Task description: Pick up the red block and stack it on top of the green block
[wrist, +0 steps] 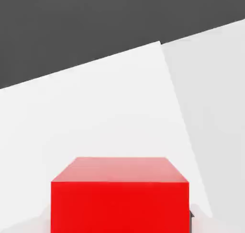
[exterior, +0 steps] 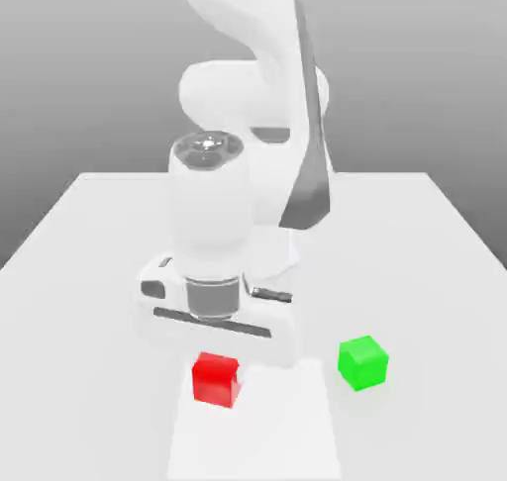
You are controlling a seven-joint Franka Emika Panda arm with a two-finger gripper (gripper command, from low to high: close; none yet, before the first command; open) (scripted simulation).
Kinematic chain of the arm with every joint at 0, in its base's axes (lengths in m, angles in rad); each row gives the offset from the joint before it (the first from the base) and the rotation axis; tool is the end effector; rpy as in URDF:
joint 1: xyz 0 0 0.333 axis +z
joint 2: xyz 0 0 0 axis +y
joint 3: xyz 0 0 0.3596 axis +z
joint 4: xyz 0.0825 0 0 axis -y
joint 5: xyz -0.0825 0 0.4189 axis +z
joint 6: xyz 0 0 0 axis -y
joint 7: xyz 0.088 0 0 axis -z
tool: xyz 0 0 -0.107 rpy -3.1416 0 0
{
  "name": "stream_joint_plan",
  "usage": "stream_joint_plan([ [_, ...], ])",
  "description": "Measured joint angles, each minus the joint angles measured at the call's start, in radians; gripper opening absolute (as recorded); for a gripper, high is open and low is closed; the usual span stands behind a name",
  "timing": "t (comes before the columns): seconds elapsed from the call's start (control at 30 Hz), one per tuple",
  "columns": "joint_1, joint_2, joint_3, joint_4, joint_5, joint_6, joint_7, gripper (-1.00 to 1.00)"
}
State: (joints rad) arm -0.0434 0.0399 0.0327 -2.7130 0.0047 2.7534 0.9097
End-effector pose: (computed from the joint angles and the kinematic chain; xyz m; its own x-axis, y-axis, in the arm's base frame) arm 0.4199 -0.0046 0.2257 0.6020 -0.7985 -0.0021 -0.7985 -0.6020 -0.0023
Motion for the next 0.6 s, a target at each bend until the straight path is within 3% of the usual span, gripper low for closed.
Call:
stream_joint_plan([
  [0.33, 0.314, -0.204, 0.11, -0.129, 0.053, -0.074, -0.411, -1.0],
  [0.57, 0.339, -0.024, 0.122, -0.138, -0.019, 0.113, -0.41, -1.0],
  [0.6, 0.34, 0.008, 0.116, -0.137, -0.038, 0.143, -0.396, 1.0],
])
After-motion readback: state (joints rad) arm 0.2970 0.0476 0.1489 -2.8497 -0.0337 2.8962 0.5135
